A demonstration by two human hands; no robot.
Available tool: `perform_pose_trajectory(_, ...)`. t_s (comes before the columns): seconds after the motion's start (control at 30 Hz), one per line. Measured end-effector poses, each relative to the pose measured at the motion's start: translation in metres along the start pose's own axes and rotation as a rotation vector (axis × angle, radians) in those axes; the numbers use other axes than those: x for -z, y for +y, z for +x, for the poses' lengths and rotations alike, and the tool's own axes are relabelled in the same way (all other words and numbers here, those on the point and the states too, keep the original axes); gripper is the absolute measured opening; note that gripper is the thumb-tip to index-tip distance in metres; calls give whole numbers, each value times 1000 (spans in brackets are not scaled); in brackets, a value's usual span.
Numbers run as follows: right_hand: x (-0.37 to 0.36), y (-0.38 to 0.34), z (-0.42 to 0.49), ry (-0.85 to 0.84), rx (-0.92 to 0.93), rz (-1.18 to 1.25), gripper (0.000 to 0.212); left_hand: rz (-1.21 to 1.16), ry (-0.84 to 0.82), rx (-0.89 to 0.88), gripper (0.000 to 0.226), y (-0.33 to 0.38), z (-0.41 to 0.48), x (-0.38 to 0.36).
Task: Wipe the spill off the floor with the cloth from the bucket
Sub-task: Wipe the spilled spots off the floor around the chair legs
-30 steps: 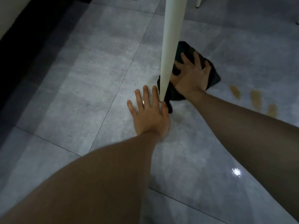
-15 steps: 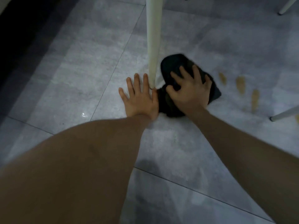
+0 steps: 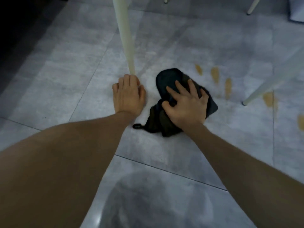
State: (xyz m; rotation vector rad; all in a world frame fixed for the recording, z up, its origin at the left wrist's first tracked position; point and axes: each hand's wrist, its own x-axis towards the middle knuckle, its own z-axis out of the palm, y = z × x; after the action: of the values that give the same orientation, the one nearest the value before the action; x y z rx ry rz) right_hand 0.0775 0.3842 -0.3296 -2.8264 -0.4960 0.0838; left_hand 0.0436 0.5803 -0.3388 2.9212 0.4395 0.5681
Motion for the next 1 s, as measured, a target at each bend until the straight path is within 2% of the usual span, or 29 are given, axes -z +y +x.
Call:
perform_pose_trajectory(0.07,3,18,-22,-1,-25,-9,59,-128,-96,-116,18,15,-4,2)
perform_pose_trajectory(0.17,10,30,-4,20,-89,-22,59,-217,-280,-225,36,50,-1,1)
perform_pose_trajectory(0.3,11,23,21,16,-146,-14,59,-94,-395,-74,59,66,19,-8)
perform_pose_trajectory(0.4,11,39,-16,73,-148,-9,61,-39,-528,9,75,72,25,-16)
perform_pose_trajectory(0.5,14,55,-39,54,-296,-20,64,-21,-518,98,84,88,15,-23)
perform_pose_trajectory(0.57,15,59,-21,52,-349,-42,64,3,-496,106,90,92,13,-26)
perform_pose_trajectory(0.63,17,59,16,121,-362,-12,64,31,-490,94,93,90,13,-26)
perform_pose_trajectory(0.73,17,62,55,50,-352,-16,65,80,-499,72,86,88,17,-27)
perform_pose_trajectory(0.87,18,75,20,157,-239,3,63,42,-506,83,88,89,20,-25)
perform_pose_trajectory(1.0,21,82,31,105,-350,-26,66,35,-498,82,86,90,19,-24)
